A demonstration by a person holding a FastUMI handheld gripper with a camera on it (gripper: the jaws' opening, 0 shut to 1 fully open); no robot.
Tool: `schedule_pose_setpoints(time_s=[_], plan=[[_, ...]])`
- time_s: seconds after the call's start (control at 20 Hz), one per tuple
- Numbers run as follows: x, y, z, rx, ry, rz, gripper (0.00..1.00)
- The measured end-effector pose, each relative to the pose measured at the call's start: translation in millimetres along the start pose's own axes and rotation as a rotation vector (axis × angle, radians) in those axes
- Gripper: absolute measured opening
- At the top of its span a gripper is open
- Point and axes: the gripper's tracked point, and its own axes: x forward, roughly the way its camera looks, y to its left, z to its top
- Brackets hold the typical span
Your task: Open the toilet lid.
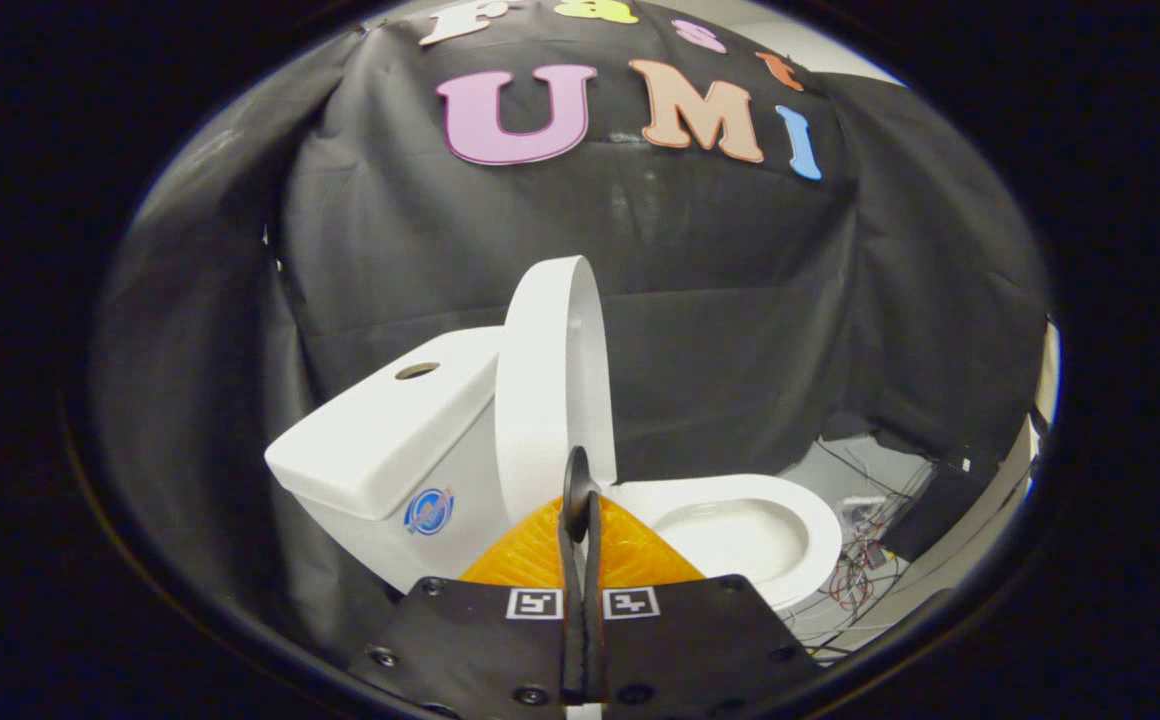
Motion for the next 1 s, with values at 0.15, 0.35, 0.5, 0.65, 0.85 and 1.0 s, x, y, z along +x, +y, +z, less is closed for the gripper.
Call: schedule_pose_setpoints(time_s=[0.15, 0.35, 0.5, 0.65, 0.85, 1.0], plan=[[3, 16, 1, -0.018, -0.023, 0.011, 0.01], [4, 40, -2, -0.077, -0.028, 0.012, 0.01], [5, 45, -3, -0.091, -0.031, -0.023, 0.01], [4, 45, -1, -0.089, -0.058, -0.043, 0.01], [5, 53, -1, -0.051, -0.086, 0.015, 0.12], [6, 63, -8, -0.093, -0.053, 0.123, 0.37]])
